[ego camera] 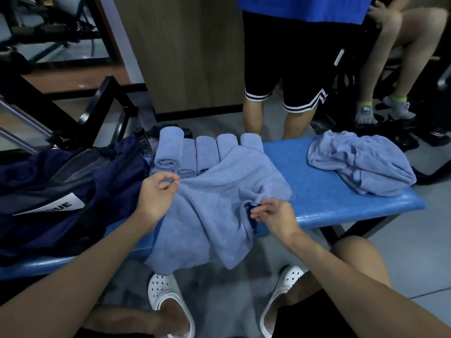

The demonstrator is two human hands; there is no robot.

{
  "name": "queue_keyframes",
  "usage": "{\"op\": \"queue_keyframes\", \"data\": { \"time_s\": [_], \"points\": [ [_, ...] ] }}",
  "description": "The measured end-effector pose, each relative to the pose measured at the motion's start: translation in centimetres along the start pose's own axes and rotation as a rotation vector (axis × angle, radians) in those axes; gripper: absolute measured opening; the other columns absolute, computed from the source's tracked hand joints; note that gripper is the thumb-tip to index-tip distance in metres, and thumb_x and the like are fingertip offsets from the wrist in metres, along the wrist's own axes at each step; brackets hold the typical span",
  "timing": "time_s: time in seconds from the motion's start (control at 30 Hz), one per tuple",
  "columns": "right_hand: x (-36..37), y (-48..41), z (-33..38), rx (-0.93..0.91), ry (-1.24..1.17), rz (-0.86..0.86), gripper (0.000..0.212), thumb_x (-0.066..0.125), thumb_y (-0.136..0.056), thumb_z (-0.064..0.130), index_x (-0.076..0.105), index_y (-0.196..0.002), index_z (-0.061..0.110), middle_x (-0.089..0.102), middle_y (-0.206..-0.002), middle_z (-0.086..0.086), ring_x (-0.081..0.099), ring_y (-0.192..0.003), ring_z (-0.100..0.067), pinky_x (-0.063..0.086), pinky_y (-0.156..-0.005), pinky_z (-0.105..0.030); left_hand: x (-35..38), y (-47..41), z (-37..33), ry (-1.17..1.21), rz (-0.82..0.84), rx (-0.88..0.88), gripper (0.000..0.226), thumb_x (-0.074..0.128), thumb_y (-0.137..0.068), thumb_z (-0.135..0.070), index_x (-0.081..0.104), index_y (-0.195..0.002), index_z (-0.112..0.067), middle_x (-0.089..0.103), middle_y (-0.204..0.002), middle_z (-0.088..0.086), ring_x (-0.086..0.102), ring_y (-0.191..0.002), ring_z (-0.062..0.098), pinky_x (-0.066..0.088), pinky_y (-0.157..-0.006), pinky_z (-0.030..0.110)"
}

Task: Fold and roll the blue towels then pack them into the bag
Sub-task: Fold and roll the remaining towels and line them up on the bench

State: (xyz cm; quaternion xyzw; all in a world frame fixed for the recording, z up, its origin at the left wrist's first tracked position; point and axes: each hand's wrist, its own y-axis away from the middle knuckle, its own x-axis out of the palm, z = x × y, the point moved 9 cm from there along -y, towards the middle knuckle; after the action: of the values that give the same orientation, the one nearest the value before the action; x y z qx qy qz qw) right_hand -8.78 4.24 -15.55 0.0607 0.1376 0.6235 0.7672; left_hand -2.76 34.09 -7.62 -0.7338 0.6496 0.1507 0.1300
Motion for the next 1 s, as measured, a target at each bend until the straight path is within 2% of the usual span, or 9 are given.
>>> {"op": "queue_keyframes", "data": {
  "time_s": [0.07, 0.23, 0.33, 0.4, 0.5, 0.6, 0.67, 0.8, 1.0],
  "points": [
    [-0.5, 0.1, 0.6, -0.013, 0.01, -0.024, 0.021, 0.054, -0.09, -0.012, 0.06, -0.086, 0.007, 0.067, -0.077, -0.012, 0.064, -0.066, -0.015, 0.052, -0.062, -0.021, -0.4, 0.0, -0.3, 0.01, -0.002, 0.012, 0.018, 0.063, -0.095, -0.006, 0.067, -0.086, -0.021, 0.059, -0.073, 0.016, 0.048, -0.07, 0.024, 0.04, -0.058, 0.028],
    [1.7, 0.3, -0.1, -0.036, 0.295, 0.188, 0.028, 0.074, -0.081, 0.005, 0.061, -0.102, 0.017, 0.064, -0.09, -0.003, 0.057, -0.081, -0.011, 0.048, -0.072, -0.017, -1.0, -0.1, -0.6, -0.011, 0.006, 0.014, 0.014, 0.064, -0.094, -0.007, 0.069, -0.089, -0.019, 0.067, -0.09, 0.029, 0.054, -0.074, 0.024, 0.047, -0.067, 0.034],
    [2.5, 0.3, -0.5, -0.14, 0.541, 0.133, 0.016, 0.079, -0.078, 0.02, 0.069, -0.08, 0.007, 0.06, -0.074, -0.002, 0.052, -0.068, -0.013, 0.049, -0.069, -0.03, -1.0, -0.1, -0.4, -0.027, 0.004, 0.012, 0.01, 0.064, -0.094, -0.008, 0.07, -0.092, -0.015, 0.068, -0.097, 0.028, 0.057, -0.075, 0.025, 0.049, -0.066, 0.033],
    [2.6, 0.4, -0.3, -0.189, 0.575, 0.085, 0.023, 0.079, -0.078, 0.02, 0.063, -0.064, 0.011, 0.051, -0.064, -0.002, 0.044, -0.06, -0.014, 0.042, -0.056, -0.024, -1.0, -0.1, -0.5, -0.042, -0.003, 0.023, 0.009, 0.064, -0.094, -0.007, 0.07, -0.094, -0.013, 0.069, -0.095, 0.027, 0.057, -0.074, 0.024, 0.048, -0.061, 0.025],
    [3.0, 0.4, -0.1, -0.276, 0.641, 0.016, 0.036, 0.076, -0.073, 0.014, 0.051, -0.048, 0.016, 0.05, -0.058, -0.01, 0.046, -0.057, -0.019, 0.043, -0.054, -0.032, -1.0, 0.0, -0.7, -0.04, -0.003, 0.034, 0.011, 0.064, -0.094, -0.008, 0.069, -0.091, -0.017, 0.07, -0.093, 0.023, 0.057, -0.074, 0.024, 0.048, -0.061, 0.025],
    [2.6, 0.5, -0.3, -0.199, 0.572, -0.044, 0.03, 0.066, -0.08, 0.012, 0.054, -0.056, 0.025, 0.054, -0.064, 0.0, 0.052, -0.067, -0.023, 0.048, -0.064, -0.036, -1.4, 0.0, -0.9, -0.023, 0.004, 0.034, 0.014, 0.065, -0.094, -0.008, 0.069, -0.088, -0.021, 0.071, -0.087, 0.018, 0.058, -0.073, 0.024, 0.049, -0.063, 0.03],
    [2.1, 0.6, 0.3, -0.167, 0.457, -0.054, 0.02, 0.061, -0.087, 0.012, 0.054, -0.07, 0.018, 0.053, -0.064, 0.002, 0.051, -0.064, -0.018, 0.044, -0.064, -0.033, -2.0, 0.1, -1.3, -0.02, -0.001, 0.046, 0.015, 0.066, -0.093, -0.008, 0.069, -0.087, -0.022, 0.071, -0.081, 0.013, 0.057, -0.07, 0.021, 0.049, -0.061, 0.027],
    [-0.6, 0.7, 4.5, -0.208, 0.246, -0.119, 0.016, 0.054, -0.096, 0.014, 0.048, -0.08, 0.013, 0.053, -0.07, -0.004, 0.048, -0.065, -0.016, 0.044, -0.067, -0.035, -3.8, 0.1, -2.7, -0.003, -0.024, 0.089, 0.014, 0.066, -0.093, -0.009, 0.07, -0.091, -0.022, 0.067, -0.078, 0.017, 0.055, -0.066, 0.015, 0.049, -0.061, 0.022],
    [-5.6, 1.6, 12.2, -0.277, 0.072, -0.227, 0.017, 0.051, -0.098, 0.026, 0.052, -0.083, 0.018, 0.054, -0.071, -0.003, 0.05, -0.067, -0.019, 0.049, -0.066, -0.04, -7.7, -0.3, -5.8, 0.094, -0.121, 0.139, 0.013, 0.068, -0.094, -0.016, 0.072, -0.09, -0.028, 0.074, -0.077, -0.005, 0.061, -0.065, 0.003, 0.048, -0.063, 0.027]
  ]
}}
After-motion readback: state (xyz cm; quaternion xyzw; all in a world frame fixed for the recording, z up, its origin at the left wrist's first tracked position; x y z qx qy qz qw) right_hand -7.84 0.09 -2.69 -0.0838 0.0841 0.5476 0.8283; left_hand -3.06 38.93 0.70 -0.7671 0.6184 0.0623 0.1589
